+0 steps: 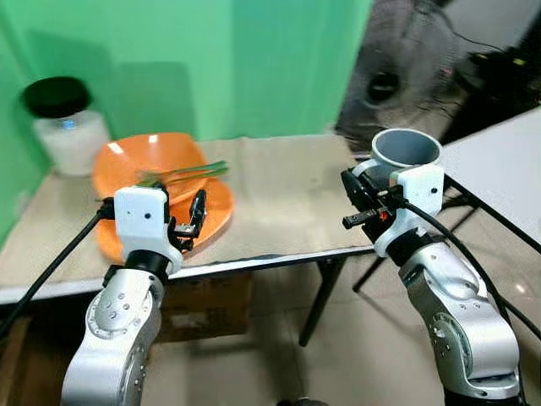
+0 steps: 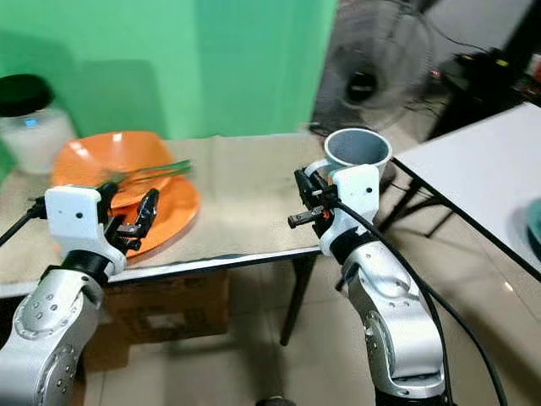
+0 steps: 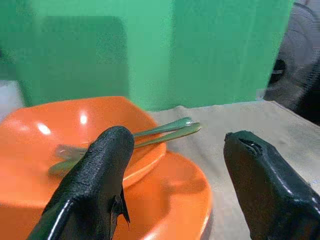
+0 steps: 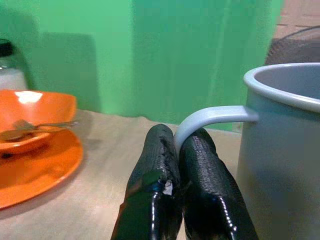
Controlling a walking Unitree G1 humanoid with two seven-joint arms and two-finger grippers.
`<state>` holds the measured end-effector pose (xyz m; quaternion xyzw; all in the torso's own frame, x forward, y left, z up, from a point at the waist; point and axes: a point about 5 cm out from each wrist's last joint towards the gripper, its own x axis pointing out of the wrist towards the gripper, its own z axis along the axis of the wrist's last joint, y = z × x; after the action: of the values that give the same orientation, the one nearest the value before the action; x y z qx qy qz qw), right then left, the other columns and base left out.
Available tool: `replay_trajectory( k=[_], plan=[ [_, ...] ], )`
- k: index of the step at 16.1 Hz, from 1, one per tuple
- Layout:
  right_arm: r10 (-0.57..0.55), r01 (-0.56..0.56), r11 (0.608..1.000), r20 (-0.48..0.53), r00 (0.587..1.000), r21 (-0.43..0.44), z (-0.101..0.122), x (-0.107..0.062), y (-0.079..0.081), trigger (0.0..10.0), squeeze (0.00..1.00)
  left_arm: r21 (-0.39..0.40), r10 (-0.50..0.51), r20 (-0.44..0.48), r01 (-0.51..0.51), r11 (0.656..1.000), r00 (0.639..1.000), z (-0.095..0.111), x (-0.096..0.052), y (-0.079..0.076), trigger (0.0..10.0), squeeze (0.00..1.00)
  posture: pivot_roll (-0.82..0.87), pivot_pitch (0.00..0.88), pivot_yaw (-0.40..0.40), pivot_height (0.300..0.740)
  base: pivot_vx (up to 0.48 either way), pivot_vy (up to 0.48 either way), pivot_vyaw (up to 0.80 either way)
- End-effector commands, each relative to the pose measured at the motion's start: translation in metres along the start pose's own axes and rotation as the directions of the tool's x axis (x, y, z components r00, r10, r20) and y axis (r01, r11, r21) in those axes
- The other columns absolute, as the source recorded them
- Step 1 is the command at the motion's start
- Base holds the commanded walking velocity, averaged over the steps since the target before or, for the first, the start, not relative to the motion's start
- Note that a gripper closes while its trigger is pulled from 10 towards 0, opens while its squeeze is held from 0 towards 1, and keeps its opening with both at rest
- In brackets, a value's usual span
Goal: Setting the table
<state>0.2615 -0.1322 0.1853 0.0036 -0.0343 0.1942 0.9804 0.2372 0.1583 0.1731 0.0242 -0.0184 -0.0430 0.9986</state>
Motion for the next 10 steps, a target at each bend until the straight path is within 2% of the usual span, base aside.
replay_trajectory(
  k=[1, 2, 5, 10],
  plan=[
    [0.006, -0.006, 1.0, -0.004, 1.0, -0.005, 0.002, 0.002, -0.0004, 10.0, 0.0, -0.011, -0.006, 0.009, 0.006, 1.0, 1.0, 0.002, 0.0015, -0.0016, 10.0, 0.0, -0.1, 0.0, -0.045, 0.74, 0.0, 0.0, -0.8],
    [0.01, -0.01, 1.0, -0.008, 1.0, -0.008, 0.0021, 0.0028, -0.0003, 10.0, 0.0, -0.049, 0.003, 0.019, -0.002, 0.999, 1.0, 0.0036, 0.0026, -0.0025, 10.0, 0.0, -0.1, 0.0, -0.043, 0.74, 0.0, 0.0, -0.8],
    [0.013, -0.013, 1.0, -0.011, 1.0, -0.015, 0.002, 0.0049, -0.0006, 10.0, 0.0, -0.039, -0.002, 0.021, 0.003, 0.999, 1.0, 0.0042, 0.0045, -0.0039, 10.0, 0.0, -0.11, 0.0, -0.045, 0.74, 0.0, 0.0, -0.8],
    [0.049, -0.051, 0.998, -0.038, 0.998, -0.042, -0.0017, 0.0098, 0.0021, 10.0, 0.0, -0.044, 0.02, 0.024, -0.019, 0.999, 0.999, 0.0053, 0.0065, -0.0042, 10.0, 0.0, -0.1, 0.0, -0.055, 0.74, 0.0, -0.307, -0.74]
  ],
)
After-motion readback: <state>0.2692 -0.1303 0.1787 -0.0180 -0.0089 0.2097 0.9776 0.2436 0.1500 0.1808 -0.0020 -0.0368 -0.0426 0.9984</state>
